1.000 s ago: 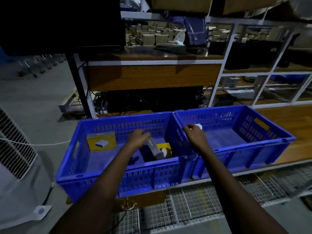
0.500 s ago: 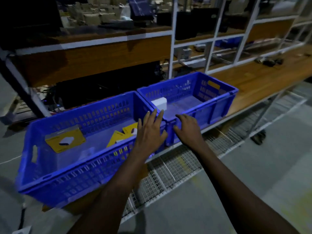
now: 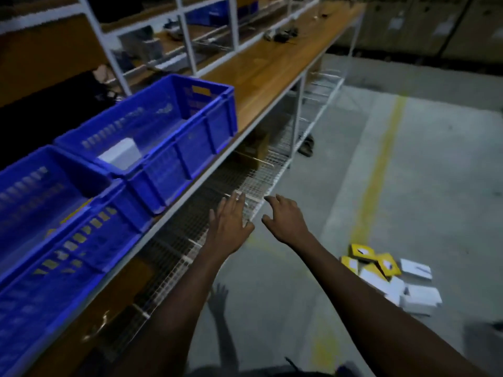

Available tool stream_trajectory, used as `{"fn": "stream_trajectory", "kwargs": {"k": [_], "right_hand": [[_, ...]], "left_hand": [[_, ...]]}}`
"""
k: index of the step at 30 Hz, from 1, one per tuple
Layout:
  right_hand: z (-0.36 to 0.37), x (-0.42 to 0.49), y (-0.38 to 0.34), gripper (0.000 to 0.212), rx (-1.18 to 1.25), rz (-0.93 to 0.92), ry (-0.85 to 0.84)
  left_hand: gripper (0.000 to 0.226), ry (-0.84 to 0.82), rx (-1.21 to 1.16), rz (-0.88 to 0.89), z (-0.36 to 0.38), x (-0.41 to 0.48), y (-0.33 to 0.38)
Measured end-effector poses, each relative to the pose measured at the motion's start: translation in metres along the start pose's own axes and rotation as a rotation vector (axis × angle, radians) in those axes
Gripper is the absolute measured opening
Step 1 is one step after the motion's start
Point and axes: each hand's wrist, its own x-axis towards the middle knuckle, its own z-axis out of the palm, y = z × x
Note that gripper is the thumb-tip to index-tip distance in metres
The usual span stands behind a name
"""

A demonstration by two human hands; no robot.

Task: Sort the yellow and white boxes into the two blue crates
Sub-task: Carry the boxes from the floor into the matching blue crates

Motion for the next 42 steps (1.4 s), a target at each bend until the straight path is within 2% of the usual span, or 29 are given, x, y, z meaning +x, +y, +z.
{"fn": "stream_trajectory", "kwargs": {"k": [11, 15, 19, 23, 29, 34, 38, 42], "right_hand": [[-0.044, -0.061, 0.28, 0.067, 0.212, 0.328, -0.073], [-0.058, -0.092, 0.378, 0.061, 0.309, 0.469, -0.054], [-0.059, -0.123, 0.446, 0.056, 0.403, 0.657, -0.038], [-0.039, -0.143, 0.497, 0.052, 0.45, 0.846, -0.046], [0.023, -0.142, 0.559, 0.049, 0.48, 1.088, -0.093], [0.098, -0.113, 0.616, 0.05, 0.53, 1.252, -0.153], [0.2, -0.081, 0.666, 0.053, 0.493, 1.202, -0.253], [0.321, -0.058, 0.722, 0.064, 0.369, 1.147, -0.332]], "left_hand": [[0.08, -0.304, 0.02, 0.197, 0.138, 0.055, 0.246], [0.08, -0.406, 0.054, 0.275, 0.187, 0.066, 0.327], [0.079, -0.516, 0.069, 0.342, 0.226, 0.072, 0.376], [0.079, -0.628, 0.11, 0.388, 0.271, 0.089, 0.396], [0.08, -0.78, 0.153, 0.479, 0.367, 0.146, 0.412], [0.086, -0.843, 0.253, 0.679, 0.473, 0.205, 0.415], [0.082, -0.726, 0.341, 0.808, 0.584, 0.243, 0.399], [0.089, -0.678, 0.377, 0.806, 0.715, 0.266, 0.373]]}}
